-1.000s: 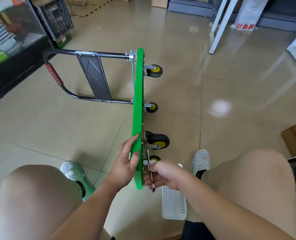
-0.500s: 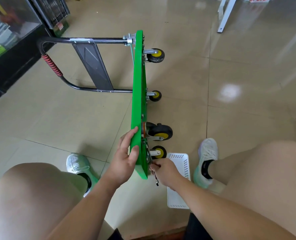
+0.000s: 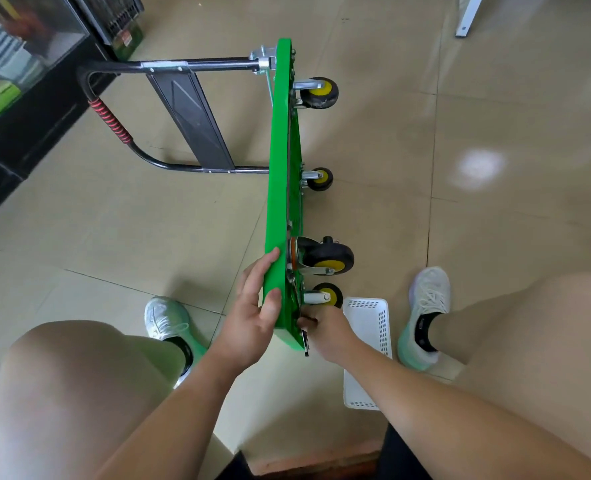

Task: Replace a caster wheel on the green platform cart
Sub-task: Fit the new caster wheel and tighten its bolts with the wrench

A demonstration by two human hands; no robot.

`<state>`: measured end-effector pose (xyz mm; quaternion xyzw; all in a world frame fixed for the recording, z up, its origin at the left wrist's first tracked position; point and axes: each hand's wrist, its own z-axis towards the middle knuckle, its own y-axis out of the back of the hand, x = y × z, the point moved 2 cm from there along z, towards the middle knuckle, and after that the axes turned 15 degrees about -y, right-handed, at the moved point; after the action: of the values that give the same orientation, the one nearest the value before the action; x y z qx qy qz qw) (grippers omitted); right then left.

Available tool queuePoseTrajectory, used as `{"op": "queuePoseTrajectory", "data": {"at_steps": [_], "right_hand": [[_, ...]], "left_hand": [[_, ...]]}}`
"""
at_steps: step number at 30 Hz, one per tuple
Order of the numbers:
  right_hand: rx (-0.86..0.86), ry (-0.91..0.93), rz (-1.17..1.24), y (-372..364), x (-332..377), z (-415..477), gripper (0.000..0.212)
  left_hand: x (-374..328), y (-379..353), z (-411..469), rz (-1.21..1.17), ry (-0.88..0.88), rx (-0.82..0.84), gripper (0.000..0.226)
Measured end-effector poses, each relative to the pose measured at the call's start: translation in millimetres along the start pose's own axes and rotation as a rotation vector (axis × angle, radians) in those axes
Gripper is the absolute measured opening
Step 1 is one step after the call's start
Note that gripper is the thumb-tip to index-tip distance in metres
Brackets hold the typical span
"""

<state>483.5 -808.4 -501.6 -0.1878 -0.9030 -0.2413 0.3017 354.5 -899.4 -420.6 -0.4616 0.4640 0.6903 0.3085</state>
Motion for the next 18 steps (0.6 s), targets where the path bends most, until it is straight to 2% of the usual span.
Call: {"op": "queuePoseTrajectory", "data": {"at_steps": [7, 10, 13, 18], "right_hand": [[-0.011, -0.010, 0.079, 0, 1, -9, 0.020], [-0.010, -0.084, 0.219, 1, 0, -17, 0.013], [0.042, -0.167, 0.399, 4, 2, -27, 0.021], [0.169, -0.196, 0.529, 12, 15, -39, 0.016]], "left_hand": [[-3, 0, -1, -0.009, 0.006, -0.009, 0.053], [-4, -1, -1, -0.018, 0.002, -0.013, 0.052], [-3, -1, -1, -0.017, 0.000, -0.020, 0.052], [-7, -1, 0, -0.023, 0.014, -0.011, 0.052]]}}
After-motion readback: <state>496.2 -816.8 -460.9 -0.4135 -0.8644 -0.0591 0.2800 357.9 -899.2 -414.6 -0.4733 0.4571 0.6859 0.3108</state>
